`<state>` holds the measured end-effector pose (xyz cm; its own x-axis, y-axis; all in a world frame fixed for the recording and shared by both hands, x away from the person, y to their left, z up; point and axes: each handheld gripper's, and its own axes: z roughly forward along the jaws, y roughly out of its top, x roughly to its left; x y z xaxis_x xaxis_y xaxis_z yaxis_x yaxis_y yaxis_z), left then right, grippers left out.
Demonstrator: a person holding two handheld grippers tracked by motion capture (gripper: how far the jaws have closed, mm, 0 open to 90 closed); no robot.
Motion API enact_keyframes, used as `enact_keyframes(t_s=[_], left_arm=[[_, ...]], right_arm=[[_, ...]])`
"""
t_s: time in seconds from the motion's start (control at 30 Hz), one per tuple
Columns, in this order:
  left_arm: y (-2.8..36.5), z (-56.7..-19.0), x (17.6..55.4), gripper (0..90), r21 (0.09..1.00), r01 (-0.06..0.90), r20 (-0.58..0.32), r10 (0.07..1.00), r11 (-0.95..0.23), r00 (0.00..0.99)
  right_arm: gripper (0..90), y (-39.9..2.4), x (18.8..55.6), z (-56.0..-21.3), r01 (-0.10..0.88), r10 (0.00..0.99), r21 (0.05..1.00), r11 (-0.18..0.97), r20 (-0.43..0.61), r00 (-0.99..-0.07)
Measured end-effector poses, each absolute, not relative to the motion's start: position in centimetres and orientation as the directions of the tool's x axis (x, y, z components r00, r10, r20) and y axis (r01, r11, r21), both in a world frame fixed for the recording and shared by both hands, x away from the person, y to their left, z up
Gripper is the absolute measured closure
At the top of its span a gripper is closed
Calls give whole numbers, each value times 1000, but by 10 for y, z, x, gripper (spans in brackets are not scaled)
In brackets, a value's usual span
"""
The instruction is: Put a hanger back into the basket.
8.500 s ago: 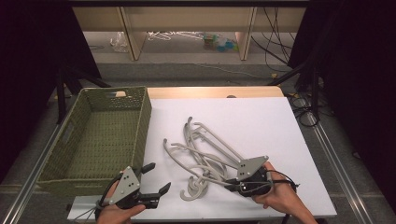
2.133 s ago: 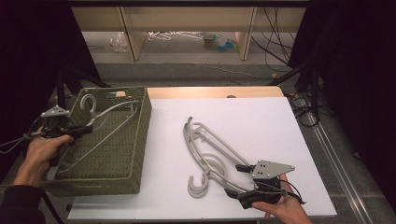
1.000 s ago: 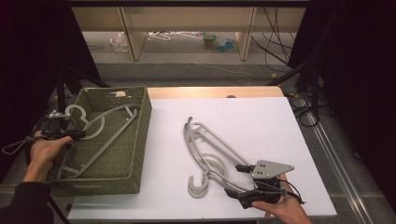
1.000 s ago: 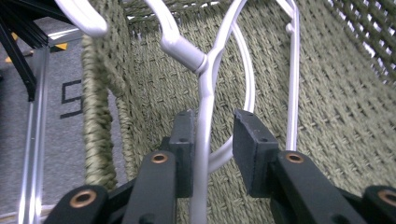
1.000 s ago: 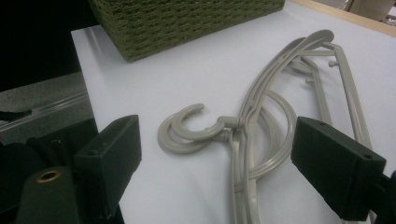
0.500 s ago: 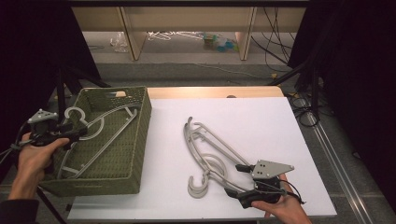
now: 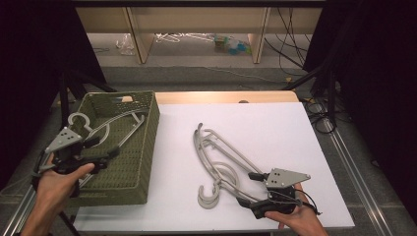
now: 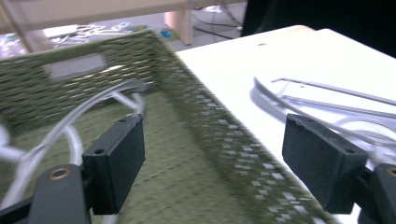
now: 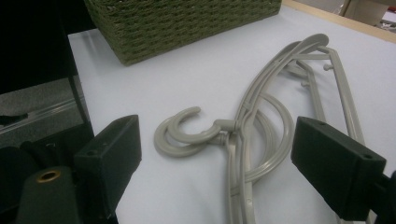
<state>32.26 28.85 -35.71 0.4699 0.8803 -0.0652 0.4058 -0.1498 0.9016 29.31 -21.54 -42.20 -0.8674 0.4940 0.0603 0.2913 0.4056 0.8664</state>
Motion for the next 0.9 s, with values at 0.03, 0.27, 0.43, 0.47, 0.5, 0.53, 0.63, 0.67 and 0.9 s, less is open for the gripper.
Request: enact_keyframes(t_s=[0.03, 0.27, 0.43, 0.47, 0.5, 0.53, 0.63, 0.67, 0.9], left_arm=[[283, -358, 320, 202, 900, 410, -70, 877, -151, 476], [253, -365, 308, 195, 919, 372, -94, 841, -133, 533], [232, -368, 300, 193, 923, 365, -118, 816, -119, 566], [230, -369, 299, 189, 929, 344, -99, 802, -138, 589], [226, -371, 298, 187, 928, 349, -108, 800, -133, 590], [223, -374, 297, 186, 927, 346, -104, 792, -141, 601], [215, -380, 292, 175, 929, 337, -96, 780, -153, 619], [212, -382, 290, 175, 930, 335, -98, 781, -148, 617], [197, -394, 281, 171, 933, 332, -113, 762, -140, 637]], right_arm=[[170, -215, 293, -422, 292, 498, 866, 405, 59, -865], [170, -216, 293, -423, 293, 499, 870, 397, 63, -864], [169, -219, 295, -425, 287, 497, 874, 391, 62, -866], [169, -219, 294, -425, 292, 500, 873, 391, 65, -864], [169, -220, 295, -425, 287, 498, 875, 389, 61, -865], [169, -220, 294, -425, 286, 502, 877, 386, 61, -863], [168, -220, 295, -425, 283, 504, 881, 380, 60, -862], [168, -220, 295, -425, 293, 506, 878, 380, 68, -860], [167, -219, 294, -426, 299, 503, 874, 384, 73, -861]])
